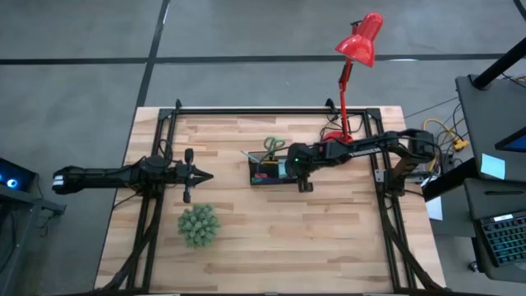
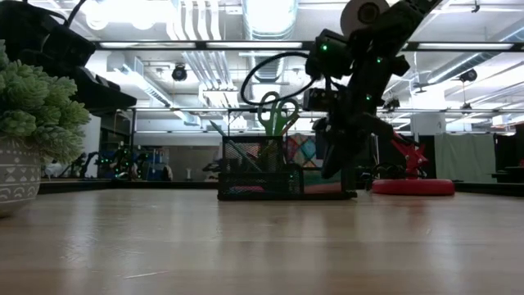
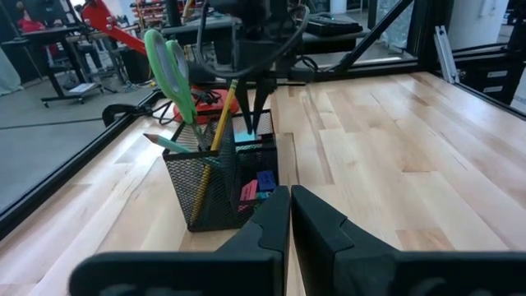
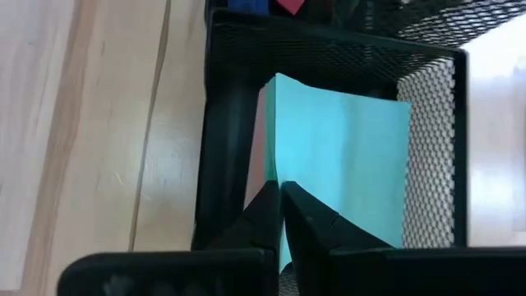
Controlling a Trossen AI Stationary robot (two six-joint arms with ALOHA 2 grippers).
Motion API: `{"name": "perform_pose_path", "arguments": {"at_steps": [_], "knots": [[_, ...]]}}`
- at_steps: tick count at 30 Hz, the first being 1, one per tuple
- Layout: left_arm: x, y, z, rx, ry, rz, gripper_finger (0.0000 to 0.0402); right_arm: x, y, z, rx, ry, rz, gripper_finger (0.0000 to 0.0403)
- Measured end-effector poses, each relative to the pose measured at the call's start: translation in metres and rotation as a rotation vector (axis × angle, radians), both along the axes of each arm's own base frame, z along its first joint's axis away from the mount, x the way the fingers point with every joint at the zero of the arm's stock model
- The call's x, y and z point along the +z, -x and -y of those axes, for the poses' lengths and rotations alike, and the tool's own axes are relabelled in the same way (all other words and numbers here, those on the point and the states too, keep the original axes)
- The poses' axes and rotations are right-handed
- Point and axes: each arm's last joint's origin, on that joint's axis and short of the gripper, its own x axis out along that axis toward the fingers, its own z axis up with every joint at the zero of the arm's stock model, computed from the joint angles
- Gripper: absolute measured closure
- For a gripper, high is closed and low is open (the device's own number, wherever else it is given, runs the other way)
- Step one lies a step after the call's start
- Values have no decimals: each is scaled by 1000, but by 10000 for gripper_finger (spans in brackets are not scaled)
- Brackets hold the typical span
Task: Pick and place office supplies into organizer
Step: Put the blue sticky notes into the black desk organizer
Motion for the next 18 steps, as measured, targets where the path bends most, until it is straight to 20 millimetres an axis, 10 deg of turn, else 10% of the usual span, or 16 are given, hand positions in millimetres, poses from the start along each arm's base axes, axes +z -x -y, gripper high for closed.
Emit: {"name": "perform_pose_path", "arguments": {"at_steps": [18], "knots": [[0,0,0,0,1,0,402,-3,0,0,-31,-22,-10,390]]}}
